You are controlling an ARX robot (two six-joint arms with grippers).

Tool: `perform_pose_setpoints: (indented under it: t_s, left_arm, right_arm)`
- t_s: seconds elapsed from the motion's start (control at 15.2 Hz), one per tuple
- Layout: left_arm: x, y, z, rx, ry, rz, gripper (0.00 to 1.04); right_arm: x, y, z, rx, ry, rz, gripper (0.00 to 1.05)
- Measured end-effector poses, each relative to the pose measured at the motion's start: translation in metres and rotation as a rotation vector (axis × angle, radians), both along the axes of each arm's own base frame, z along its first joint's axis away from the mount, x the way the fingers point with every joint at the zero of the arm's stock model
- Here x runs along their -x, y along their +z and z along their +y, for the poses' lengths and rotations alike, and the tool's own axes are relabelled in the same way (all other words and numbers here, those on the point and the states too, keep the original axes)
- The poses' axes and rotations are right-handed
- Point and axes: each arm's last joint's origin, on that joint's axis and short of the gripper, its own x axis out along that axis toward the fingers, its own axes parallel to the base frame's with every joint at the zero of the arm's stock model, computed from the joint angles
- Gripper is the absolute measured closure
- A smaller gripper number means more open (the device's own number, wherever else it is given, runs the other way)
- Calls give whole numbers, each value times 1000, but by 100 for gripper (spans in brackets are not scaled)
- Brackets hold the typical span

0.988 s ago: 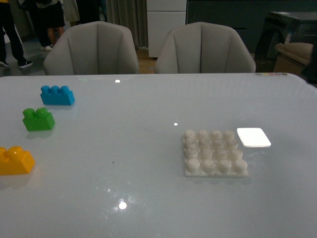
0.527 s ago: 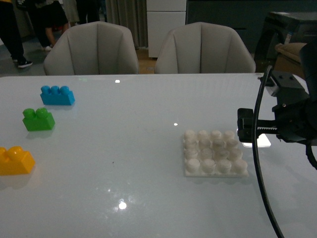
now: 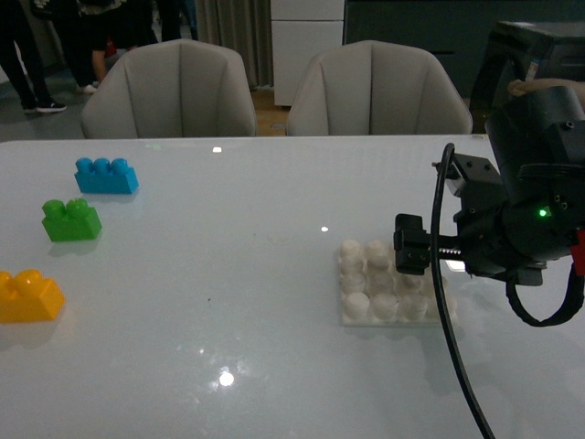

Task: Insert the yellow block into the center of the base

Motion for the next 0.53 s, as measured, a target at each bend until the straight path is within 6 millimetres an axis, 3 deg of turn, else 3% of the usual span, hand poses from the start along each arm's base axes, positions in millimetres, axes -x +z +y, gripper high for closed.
perform_pose_setpoints:
  t_s: [0.53]
  left_arm:
    - [0, 0, 0, 0, 0, 0, 7]
  right_arm:
    - [1, -17, 8, -5, -8, 45, 6]
